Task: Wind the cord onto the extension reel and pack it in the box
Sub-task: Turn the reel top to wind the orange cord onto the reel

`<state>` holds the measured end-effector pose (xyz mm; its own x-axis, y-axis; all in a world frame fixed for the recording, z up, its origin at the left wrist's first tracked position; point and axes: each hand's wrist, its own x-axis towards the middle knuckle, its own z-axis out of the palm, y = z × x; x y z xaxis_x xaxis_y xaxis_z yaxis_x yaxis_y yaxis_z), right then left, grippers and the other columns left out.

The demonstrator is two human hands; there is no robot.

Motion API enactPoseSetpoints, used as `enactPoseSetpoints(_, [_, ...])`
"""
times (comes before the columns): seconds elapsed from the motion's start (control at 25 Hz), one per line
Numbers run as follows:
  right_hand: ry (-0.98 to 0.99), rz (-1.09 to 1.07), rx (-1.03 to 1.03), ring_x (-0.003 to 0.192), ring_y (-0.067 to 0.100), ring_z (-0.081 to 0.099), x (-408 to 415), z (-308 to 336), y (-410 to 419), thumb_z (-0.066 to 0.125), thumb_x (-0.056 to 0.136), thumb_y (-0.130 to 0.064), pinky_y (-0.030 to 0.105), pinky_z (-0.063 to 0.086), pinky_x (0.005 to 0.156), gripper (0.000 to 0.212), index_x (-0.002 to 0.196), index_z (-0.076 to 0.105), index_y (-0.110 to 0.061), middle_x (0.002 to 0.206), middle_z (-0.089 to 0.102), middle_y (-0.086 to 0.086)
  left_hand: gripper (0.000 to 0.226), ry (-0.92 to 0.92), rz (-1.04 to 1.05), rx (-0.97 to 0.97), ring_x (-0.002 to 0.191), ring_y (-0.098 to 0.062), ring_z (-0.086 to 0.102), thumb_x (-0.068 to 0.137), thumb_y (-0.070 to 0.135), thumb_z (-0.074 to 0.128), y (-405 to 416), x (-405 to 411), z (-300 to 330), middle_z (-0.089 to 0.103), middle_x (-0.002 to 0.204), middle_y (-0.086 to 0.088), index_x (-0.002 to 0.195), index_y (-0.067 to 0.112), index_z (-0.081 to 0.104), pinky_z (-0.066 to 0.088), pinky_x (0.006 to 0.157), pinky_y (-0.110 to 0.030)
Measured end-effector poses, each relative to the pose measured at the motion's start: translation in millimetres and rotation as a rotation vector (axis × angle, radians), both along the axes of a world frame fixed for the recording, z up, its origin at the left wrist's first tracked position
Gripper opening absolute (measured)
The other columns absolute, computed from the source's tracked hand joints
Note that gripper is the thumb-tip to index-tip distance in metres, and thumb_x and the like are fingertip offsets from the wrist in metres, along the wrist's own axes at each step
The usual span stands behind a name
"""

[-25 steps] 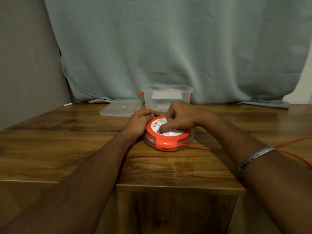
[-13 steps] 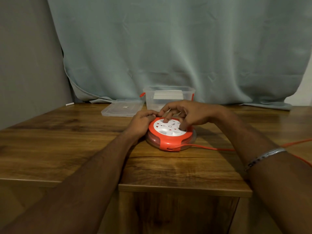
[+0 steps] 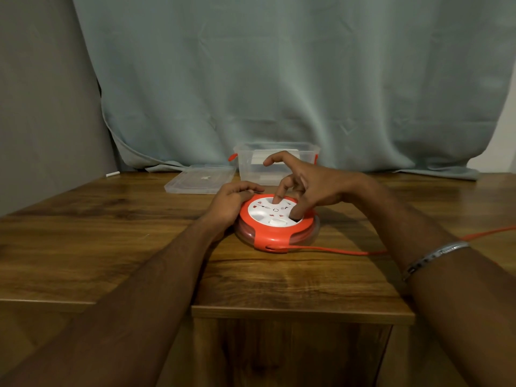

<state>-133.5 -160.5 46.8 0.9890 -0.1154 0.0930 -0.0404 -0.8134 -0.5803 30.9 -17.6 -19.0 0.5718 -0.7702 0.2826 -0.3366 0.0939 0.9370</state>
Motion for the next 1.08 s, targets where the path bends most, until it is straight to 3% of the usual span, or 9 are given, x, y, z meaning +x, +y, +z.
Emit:
enactPoseSetpoints(0.16, [0.012,-0.066,-0.04,0.06,0.0,0.064,1,-2,1,0.091,0.065,-0.01,0.015,0.05,0.056,0.101,0.139,0.031,-0.041,0.103,0.075,0.015,0.03,-0.005,0.015,0.007,0.09,-0.026,0.072,0.102,0.008,0.046,0,1,-1,0.074,0.108,-0.014,0.109,0.013,0.074,0.059,0.067,-0.03])
enactPoseSetpoints(0.28, [-0.001,-0.089,-0.068,0.059,0.0,0.063,2,-4,5,0.093,0.064,-0.017,0.019,0.049,0.056,0.086,0.13,0.041,-0.036,0.091,0.074,0.018,0.03,-0.012,0.022,-0.003,0.098,-0.033,0.071,0.102,0.007,0.046,-1,2,-2,0.074,0.109,-0.015,0.109,0.012,0.075,0.059,0.081,-0.042])
enactPoseSetpoints(0.4, [-0.008,-0.128,-0.165,0.062,0.005,0.062,5,-5,11,0.093,0.065,-0.029,0.035,0.049,0.063,0.054,0.109,0.062,-0.027,0.068,0.07,-0.005,0.03,-0.002,0.02,-0.023,0.104,-0.039,0.069,0.1,0.003,0.046,-3,2,-3,0.073,0.111,-0.019,0.112,0.007,0.074,0.056,0.09,-0.048])
enactPoseSetpoints(0.48, [-0.003,-0.148,-0.254,0.053,-0.003,0.056,9,-5,16,0.091,0.07,-0.035,0.031,0.044,0.059,0.031,0.086,0.068,-0.022,0.055,0.062,-0.019,0.03,-0.01,0.026,-0.024,0.104,-0.04,0.068,0.1,0.002,0.046,-4,1,-3,0.072,0.113,-0.023,0.113,0.003,0.073,0.055,0.094,-0.05])
enactPoseSetpoints(0.56, [-0.012,-0.159,-0.283,0.049,-0.001,0.051,11,-5,20,0.089,0.073,-0.037,0.027,0.039,0.057,0.029,0.073,0.067,-0.017,0.05,0.058,-0.017,0.03,-0.016,0.018,-0.042,0.101,-0.038,0.067,0.099,-0.001,0.046,-5,0,-3,0.07,0.115,-0.027,0.114,-0.001,0.072,0.054,0.095,-0.05])
enactPoseSetpoints(0.76, [-0.043,-0.181,-0.273,0.05,0.005,0.048,14,-9,25,0.085,0.078,-0.042,0.029,0.04,0.057,0.04,0.064,0.07,-0.008,0.052,0.057,-0.003,0.029,-0.024,0.006,-0.047,0.103,-0.04,0.066,0.098,-0.002,0.046,-7,2,-3,0.071,0.114,-0.026,0.113,-0.001,0.071,0.052,0.099,-0.053])
enactPoseSetpoints(0.88, [-0.052,-0.138,-0.223,0.051,0.006,0.051,15,-9,25,0.086,0.08,-0.036,0.03,0.041,0.057,0.033,0.063,0.068,-0.014,0.053,0.06,-0.003,0.03,-0.02,0.006,-0.042,0.099,-0.037,0.067,0.099,-0.001,0.046,-7,5,-5,0.072,0.112,-0.025,0.112,0.001,0.072,0.053,0.096,-0.05])
enactPoseSetpoints(1.0, [-0.092,-0.072,-0.167,0.06,0.011,0.053,10,-3,19,0.079,0.078,-0.007,0.03,0.042,0.06,0.017,0.077,0.066,-0.018,0.066,0.062,0.0,0.03,-0.02,0.006,-0.042,0.091,-0.029,0.068,0.099,0.001,0.047,-7,6,-6,0.074,0.106,-0.02,0.106,0.009,0.074,0.056,0.086,-0.041])
enactPoseSetpoints(1.08, [-0.073,-0.052,-0.162,0.06,0.001,0.057,6,1,16,0.07,0.07,0.011,0.02,0.043,0.056,0.037,0.098,0.067,-0.013,0.088,0.068,0.002,0.03,-0.008,0.002,-0.04,0.088,-0.024,0.07,0.099,0.003,0.047,-8,7,-7,0.075,0.103,-0.015,0.101,0.015,0.075,0.058,0.077,-0.034])
